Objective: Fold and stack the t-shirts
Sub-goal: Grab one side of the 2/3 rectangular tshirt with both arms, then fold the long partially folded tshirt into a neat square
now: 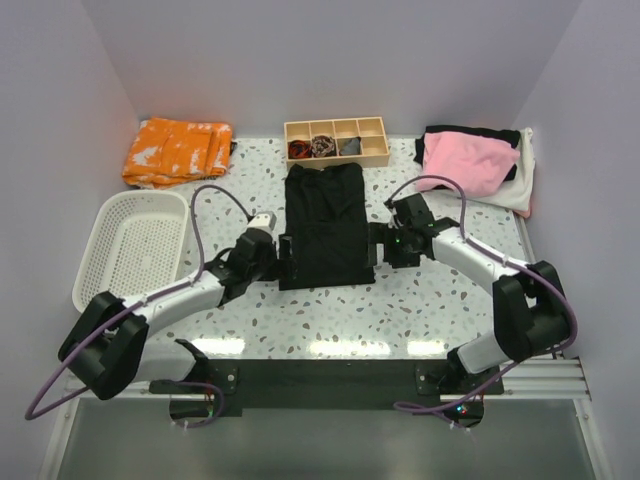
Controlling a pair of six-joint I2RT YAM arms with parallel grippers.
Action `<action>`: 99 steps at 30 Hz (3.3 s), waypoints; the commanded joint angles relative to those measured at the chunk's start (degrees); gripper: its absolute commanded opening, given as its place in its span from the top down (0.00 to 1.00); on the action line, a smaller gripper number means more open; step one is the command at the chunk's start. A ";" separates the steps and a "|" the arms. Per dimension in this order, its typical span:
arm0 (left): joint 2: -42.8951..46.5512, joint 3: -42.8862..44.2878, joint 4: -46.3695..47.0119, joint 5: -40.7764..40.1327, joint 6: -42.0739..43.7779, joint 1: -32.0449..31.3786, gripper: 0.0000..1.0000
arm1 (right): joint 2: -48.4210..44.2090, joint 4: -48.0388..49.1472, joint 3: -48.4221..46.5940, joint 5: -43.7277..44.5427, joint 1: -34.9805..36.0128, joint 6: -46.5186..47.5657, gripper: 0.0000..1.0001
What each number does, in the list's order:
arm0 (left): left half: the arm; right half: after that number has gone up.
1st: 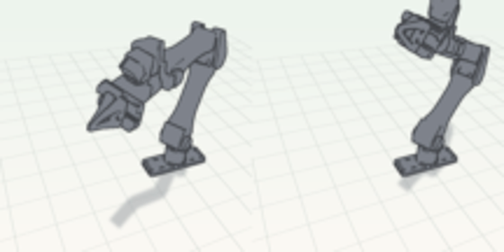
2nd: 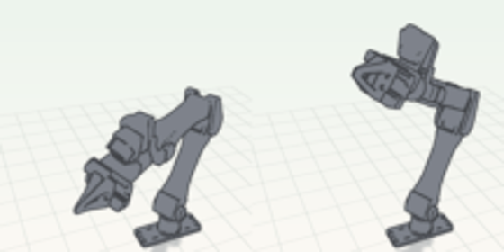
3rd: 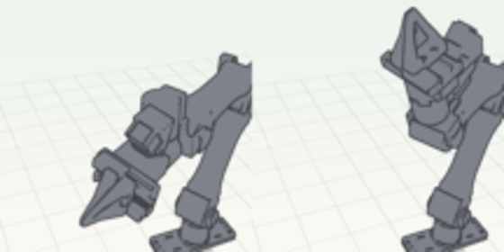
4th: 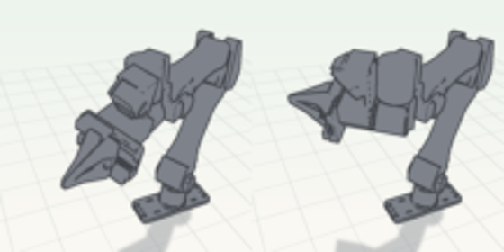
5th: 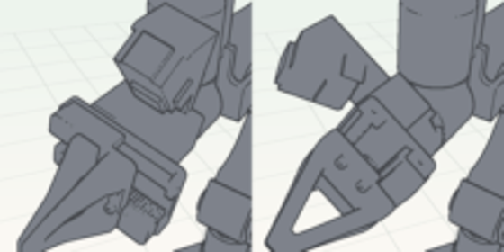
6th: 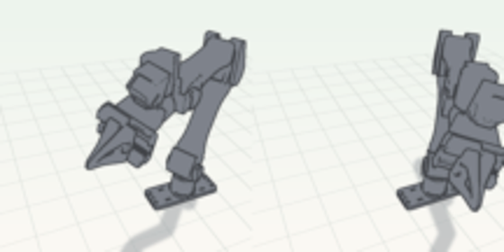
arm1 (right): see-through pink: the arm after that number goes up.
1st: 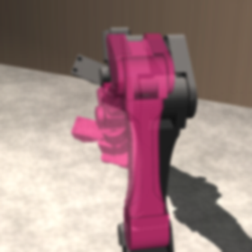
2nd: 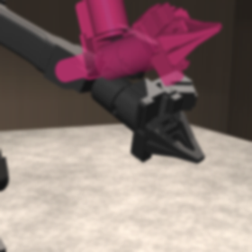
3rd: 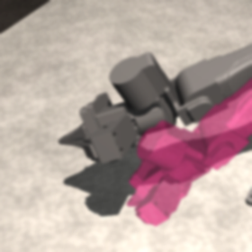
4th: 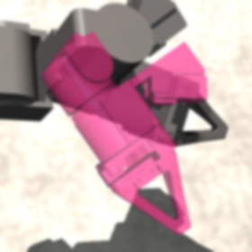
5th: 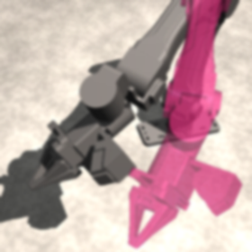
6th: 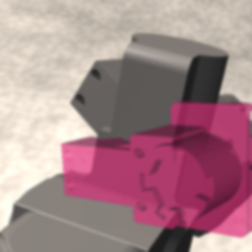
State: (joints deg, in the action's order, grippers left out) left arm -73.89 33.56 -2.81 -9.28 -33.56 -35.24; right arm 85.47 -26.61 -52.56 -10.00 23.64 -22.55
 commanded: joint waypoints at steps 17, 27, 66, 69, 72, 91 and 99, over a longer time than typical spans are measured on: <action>-0.38 -9.74 14.32 10.16 -9.50 1.41 0.06 | 6.64 8.33 4.74 -17.16 -3.51 -2.85 0.11; -3.19 -13.52 18.98 12.79 -11.61 1.41 0.20 | 9.53 13.16 8.17 -19.79 -3.42 -5.14 0.27; 2.86 -11.59 2.90 15.96 -7.40 -1.05 1.00 | 0.32 3.50 10.80 -17.16 -3.51 -1.01 0.93; 5.77 -11.59 -1.76 16.48 -8.10 -3.25 1.00 | -3.72 1.39 13.17 -18.12 -3.42 -1.18 0.91; 7.26 -11.50 -3.34 17.36 -10.20 -7.19 1.00 | -7.07 -1.94 15.46 -20.41 -3.16 -0.22 0.90; 12.56 11.52 -22.60 -7.23 -14.43 -18.19 1.00 | -19.22 -7.41 1.17 -13.14 -1.67 -1.80 0.86; 2.18 18.64 -18.64 -10.94 -9.16 -13.20 1.00 | -6.12 -4.16 -10.28 -7.76 -1.67 1.19 0.86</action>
State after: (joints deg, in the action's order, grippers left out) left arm -68.29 48.80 -23.66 -16.51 -46.83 -52.60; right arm 74.06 -34.06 -57.45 -22.28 21.85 -23.46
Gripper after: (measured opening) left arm 0.019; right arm 0.142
